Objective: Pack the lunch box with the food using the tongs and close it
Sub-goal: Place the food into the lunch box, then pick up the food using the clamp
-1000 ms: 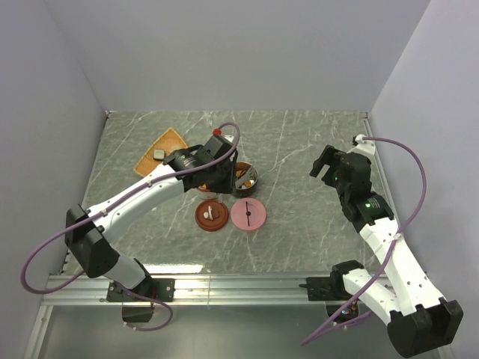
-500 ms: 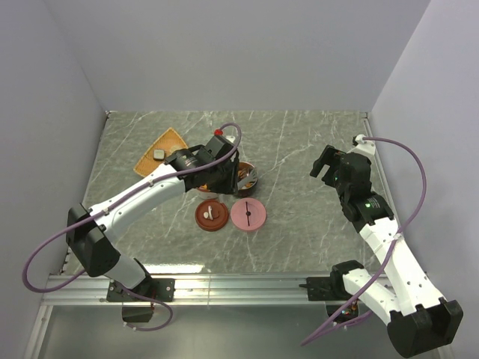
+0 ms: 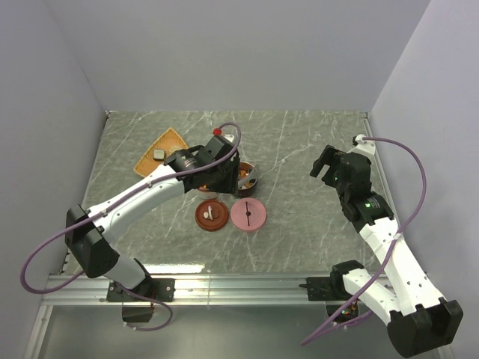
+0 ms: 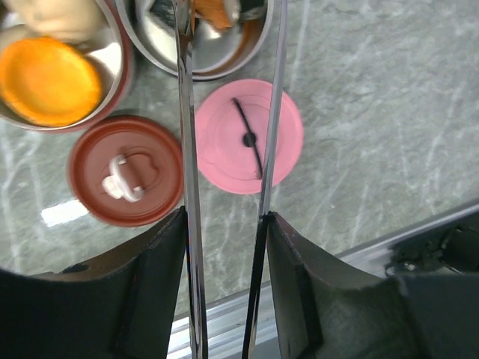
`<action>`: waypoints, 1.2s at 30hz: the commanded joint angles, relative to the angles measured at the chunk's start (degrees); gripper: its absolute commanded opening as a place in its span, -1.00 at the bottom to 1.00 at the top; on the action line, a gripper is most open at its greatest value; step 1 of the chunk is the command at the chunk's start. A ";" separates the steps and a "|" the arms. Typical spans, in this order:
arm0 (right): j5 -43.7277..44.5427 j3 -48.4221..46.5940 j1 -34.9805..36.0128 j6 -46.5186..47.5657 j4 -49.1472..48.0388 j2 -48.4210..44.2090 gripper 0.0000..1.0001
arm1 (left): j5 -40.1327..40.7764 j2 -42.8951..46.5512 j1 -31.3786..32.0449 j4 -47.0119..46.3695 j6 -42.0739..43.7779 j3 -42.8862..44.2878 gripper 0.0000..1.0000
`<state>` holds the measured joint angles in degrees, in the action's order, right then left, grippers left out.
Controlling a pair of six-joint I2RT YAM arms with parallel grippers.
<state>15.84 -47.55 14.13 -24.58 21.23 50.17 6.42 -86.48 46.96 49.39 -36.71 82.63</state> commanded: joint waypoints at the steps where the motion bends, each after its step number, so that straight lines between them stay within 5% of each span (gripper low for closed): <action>1: 0.60 -1.32 0.37 0.23 -1.11 0.19 0.86 | 5.52 4.38 0.33 2.20 -0.29 4.37 0.02; 7: 0.34 -1.23 0.37 0.32 -1.55 0.54 0.86 | 7.83 8.68 -6.34 4.41 1.55 3.43 0.02; 19: -0.10 -1.84 0.37 0.67 -2.07 1.86 0.87 | 7.73 16.78 -32.79 1.95 12.01 -8.88 0.02; 36: 0.25 -2.81 0.28 1.81 -2.43 3.09 0.86 | 8.27 9.32 -39.23 -7.64 16.49 -13.55 -0.02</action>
<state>15.40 -47.68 14.11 -23.97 20.58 52.84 14.94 -76.05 8.12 45.78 -22.24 69.23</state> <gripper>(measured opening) 0.933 0.497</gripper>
